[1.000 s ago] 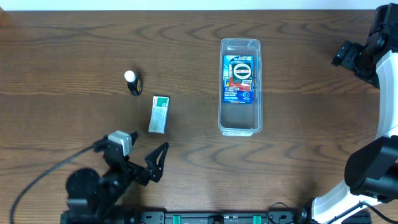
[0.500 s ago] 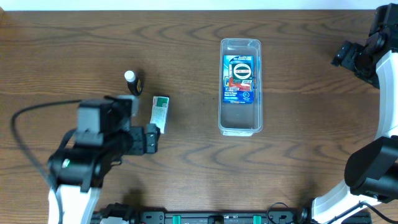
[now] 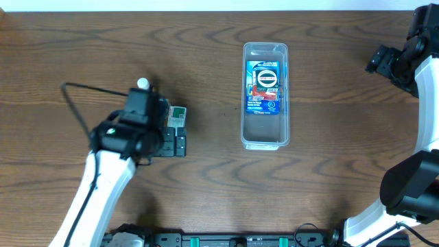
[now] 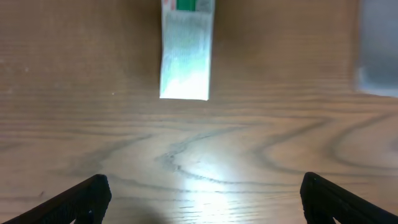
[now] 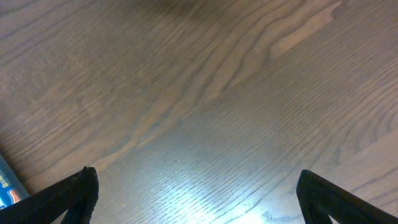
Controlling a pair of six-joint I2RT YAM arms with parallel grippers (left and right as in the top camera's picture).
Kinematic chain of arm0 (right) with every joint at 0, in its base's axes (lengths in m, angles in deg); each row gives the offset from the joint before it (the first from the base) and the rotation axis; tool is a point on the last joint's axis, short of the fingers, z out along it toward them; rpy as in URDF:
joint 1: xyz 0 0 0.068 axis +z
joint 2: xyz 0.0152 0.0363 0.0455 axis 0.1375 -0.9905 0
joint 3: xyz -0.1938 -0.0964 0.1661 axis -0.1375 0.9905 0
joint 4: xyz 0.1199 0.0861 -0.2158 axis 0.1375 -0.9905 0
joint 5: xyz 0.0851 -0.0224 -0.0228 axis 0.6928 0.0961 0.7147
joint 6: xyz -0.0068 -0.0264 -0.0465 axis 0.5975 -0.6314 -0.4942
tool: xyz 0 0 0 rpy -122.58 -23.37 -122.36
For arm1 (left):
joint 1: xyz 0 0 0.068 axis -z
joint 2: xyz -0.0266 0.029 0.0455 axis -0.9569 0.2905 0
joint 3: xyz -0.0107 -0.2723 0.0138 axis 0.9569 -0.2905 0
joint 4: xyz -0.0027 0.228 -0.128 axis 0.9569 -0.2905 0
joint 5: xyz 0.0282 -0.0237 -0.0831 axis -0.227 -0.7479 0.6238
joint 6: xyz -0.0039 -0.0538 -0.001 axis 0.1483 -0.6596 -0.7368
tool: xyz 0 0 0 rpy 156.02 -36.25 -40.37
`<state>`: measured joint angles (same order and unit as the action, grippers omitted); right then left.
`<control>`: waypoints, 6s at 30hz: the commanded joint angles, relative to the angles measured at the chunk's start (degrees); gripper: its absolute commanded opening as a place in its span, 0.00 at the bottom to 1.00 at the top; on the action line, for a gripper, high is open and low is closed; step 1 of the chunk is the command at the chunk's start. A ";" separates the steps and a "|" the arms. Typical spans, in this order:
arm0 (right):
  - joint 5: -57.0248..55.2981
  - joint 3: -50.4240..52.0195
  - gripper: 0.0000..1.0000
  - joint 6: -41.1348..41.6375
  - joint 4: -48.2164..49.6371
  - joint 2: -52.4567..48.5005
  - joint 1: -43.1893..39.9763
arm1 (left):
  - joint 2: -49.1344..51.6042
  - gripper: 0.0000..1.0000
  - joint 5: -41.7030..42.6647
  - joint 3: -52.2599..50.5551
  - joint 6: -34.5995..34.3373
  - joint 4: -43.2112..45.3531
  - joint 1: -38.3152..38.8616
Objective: Pack container
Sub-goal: 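Lower the left gripper over the white-green Panadol box, then grasp the Panadol box with the left gripper and lift, then carry the Panadol box right into the container and lower it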
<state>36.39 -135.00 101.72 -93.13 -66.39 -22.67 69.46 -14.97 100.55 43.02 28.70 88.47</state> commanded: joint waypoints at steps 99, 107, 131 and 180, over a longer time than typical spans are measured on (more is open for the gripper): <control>-0.55 0.39 0.99 -0.20 -0.07 -0.28 -0.22 | 31.54 0.56 -3.96 1.55 2.64 21.24 -1.31; -0.55 0.39 0.99 -0.20 -0.07 -0.28 -0.22 | 31.47 0.52 -3.91 2.58 2.64 20.31 -1.31; -0.55 0.39 0.99 -0.20 -0.07 -0.28 -0.22 | 19.34 0.49 -3.45 23.17 -4.37 2.12 7.41; -0.55 0.39 0.99 -0.20 -0.07 -0.28 -0.22 | 35.15 0.49 -9.84 23.74 -26.99 28.11 33.90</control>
<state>36.39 -134.98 101.72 -93.13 -66.39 -22.67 102.72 -22.97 123.11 15.13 56.70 122.37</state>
